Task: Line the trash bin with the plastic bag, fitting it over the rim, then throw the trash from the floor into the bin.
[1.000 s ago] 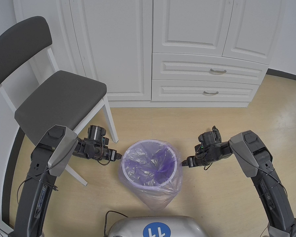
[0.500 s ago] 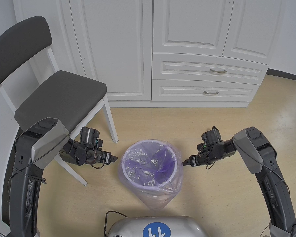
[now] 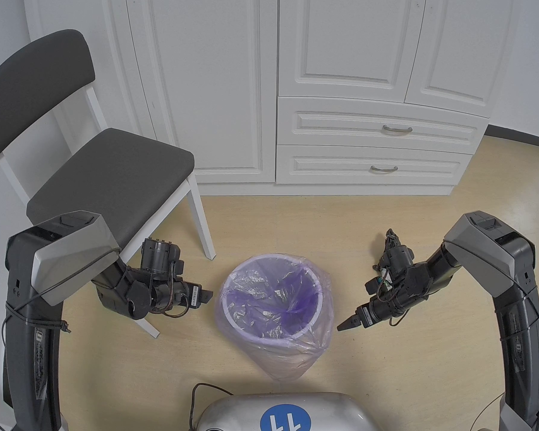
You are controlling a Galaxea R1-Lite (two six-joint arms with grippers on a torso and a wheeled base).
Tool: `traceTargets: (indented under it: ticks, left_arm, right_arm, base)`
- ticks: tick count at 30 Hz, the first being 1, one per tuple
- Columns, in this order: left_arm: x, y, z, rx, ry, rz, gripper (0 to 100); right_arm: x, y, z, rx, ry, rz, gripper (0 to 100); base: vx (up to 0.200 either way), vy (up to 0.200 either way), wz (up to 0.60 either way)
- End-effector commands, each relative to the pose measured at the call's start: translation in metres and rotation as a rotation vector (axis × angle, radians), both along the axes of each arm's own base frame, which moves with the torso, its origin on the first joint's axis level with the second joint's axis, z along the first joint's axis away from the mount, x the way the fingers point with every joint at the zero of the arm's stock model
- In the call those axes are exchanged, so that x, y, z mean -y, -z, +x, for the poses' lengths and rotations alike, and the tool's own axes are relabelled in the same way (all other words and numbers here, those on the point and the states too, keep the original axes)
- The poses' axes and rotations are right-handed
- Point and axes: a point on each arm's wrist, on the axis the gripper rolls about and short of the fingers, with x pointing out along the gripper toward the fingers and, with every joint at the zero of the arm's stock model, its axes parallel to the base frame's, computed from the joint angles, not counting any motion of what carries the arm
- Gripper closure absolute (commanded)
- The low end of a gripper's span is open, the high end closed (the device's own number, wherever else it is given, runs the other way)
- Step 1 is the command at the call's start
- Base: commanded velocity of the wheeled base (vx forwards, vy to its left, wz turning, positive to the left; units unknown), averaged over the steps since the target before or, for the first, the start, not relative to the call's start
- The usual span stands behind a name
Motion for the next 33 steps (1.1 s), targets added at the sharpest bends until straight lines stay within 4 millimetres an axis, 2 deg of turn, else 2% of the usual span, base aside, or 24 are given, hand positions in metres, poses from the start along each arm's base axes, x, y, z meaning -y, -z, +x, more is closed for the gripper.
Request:
traceTargets:
  ticks: [1,6,15,18,20,24,31,33]
  left_arm:
    - [0.0,-0.009,-0.032,0.029,-0.024,-0.029,0]
    - [-0.005,-0.013,-0.048,0.069,-0.058,-0.083,0]
    - [-0.005,-0.022,-0.084,0.148,-0.054,-0.128,0]
    - [-0.003,-0.024,-0.094,0.186,-0.06,-0.126,0]
    - [-0.002,-0.024,-0.097,0.201,-0.058,-0.13,0]
    - [0.0,-0.029,-0.102,0.234,-0.046,-0.143,0]
    - [0.003,-0.029,-0.103,0.229,-0.035,-0.145,0]
    - [0.006,-0.027,-0.105,0.223,-0.024,-0.144,0]
  right_arm:
    - [-0.037,-0.031,0.021,0.127,0.02,0.059,0]
    - [-0.052,-0.025,0.046,0.17,0.144,0.044,0]
    - [-0.068,-0.002,0.067,0.174,0.169,-0.033,0]
    - [-0.074,-0.003,0.074,0.211,0.182,-0.02,0]
    - [-0.075,-0.002,0.075,0.214,0.19,-0.011,0]
    - [-0.091,0.0,0.081,0.303,0.254,0.105,0]
    - [-0.104,-0.01,0.083,0.377,0.257,0.185,0]
    - [-0.104,-0.018,0.086,0.419,0.257,0.211,0]
  base:
    - [0.0,0.0,0.0]
    - [0.0,0.0,0.0]
    - [0.0,0.0,0.0]
    - [0.0,0.0,0.0]
    - [0.0,0.0,0.0]
    - [0.0,0.0,0.0]
    - [0.0,0.0,0.0]
    - [0.0,0.0,0.0]
